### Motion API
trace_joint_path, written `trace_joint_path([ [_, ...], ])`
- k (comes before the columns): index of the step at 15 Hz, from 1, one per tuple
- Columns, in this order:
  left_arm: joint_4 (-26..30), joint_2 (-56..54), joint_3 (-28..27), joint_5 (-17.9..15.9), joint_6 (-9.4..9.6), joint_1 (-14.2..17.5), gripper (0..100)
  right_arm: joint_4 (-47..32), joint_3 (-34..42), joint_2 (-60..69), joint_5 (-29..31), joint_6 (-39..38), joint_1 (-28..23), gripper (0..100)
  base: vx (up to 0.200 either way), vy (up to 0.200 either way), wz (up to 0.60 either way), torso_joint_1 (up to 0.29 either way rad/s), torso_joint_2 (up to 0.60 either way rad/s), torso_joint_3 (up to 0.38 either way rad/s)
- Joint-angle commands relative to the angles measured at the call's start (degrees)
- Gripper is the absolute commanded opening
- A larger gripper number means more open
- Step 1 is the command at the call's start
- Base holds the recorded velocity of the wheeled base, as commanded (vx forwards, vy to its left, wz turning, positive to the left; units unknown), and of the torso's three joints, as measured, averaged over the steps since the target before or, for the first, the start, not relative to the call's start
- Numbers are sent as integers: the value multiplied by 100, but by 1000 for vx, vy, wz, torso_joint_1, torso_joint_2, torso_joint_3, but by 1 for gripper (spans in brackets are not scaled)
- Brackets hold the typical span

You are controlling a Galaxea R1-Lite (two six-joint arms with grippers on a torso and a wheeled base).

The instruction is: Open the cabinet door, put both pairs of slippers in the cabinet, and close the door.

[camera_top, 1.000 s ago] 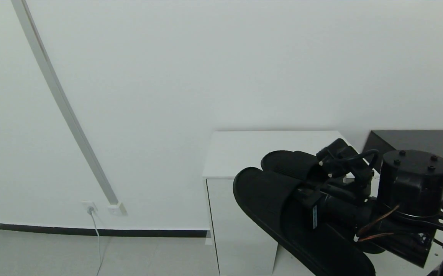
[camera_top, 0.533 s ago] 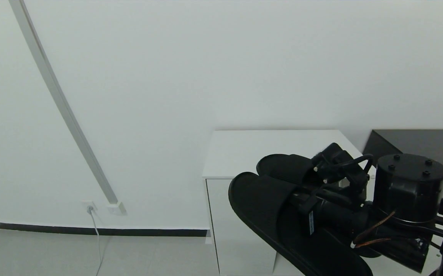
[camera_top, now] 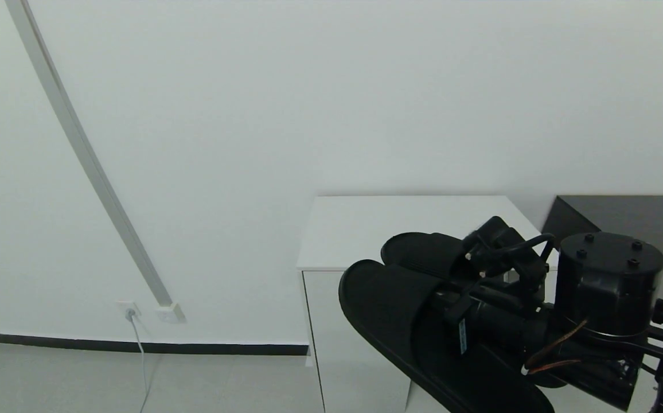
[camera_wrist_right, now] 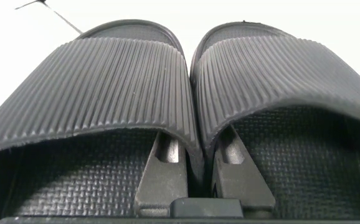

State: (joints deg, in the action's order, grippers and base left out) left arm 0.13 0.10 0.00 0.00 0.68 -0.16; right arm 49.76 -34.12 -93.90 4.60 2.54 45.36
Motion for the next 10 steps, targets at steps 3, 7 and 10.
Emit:
trace_joint_path([
  [3,-5,-1,0,0,2,-2,0,7,2,-84,-3,1,25,0,0,-200,0,2,-1,7],
  [7,-5,-1,0,0,2,-2,0,7,11,-128,-3,1,25,0,0,-200,0,2,5,4],
  [10,-5,-1,0,0,2,-2,0,7,37,-155,-3,1,25,0,0,-200,0,1,-1,5],
])
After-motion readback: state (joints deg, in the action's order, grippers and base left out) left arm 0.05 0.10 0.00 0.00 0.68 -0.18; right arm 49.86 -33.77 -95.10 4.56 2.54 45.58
